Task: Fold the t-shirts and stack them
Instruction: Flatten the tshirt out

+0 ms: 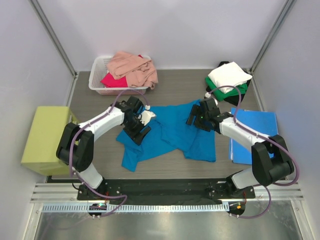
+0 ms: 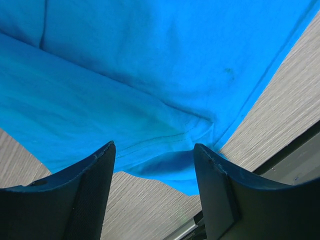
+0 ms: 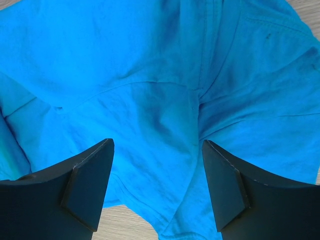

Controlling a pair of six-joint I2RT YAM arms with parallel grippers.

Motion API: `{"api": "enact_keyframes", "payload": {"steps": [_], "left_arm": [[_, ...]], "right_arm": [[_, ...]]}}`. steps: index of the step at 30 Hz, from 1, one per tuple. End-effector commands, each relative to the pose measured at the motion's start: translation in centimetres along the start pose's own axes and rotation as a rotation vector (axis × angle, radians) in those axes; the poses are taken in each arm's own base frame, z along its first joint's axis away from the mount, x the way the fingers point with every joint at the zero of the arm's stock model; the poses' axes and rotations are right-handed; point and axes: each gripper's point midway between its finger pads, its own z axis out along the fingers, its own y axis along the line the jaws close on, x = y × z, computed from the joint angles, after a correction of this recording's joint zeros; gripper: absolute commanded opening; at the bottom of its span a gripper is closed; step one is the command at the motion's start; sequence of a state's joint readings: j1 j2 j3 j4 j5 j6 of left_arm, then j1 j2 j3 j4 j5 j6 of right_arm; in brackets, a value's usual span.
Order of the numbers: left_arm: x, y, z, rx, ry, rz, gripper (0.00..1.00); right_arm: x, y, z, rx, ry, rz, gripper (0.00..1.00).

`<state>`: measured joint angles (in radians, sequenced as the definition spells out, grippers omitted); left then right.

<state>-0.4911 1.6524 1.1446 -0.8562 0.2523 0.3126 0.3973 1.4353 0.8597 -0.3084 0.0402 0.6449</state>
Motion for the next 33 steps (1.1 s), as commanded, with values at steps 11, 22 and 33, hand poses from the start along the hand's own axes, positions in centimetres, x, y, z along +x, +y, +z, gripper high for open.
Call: {"api": "enact_keyframes", "payload": {"steps": [11,22,33], "left_arm": [[0.5,-1.2,1.6,0.045,0.065,-0.021,0.59],[1.6,-2.6,2.3,0.067,0.122,0.007,0.51],[1.6,-2.2,2.3,0.046,0.12,0.015,0.26]], "right_arm": [[0.1,0.6,0.6,-0.023,-0.002,0.011,0.75],[0.8,0.3,1.4,-0.009,0.022,0.011,0.74],[2.1,0.3,2.0,-0.009,0.054,0.006,0.69]]}}
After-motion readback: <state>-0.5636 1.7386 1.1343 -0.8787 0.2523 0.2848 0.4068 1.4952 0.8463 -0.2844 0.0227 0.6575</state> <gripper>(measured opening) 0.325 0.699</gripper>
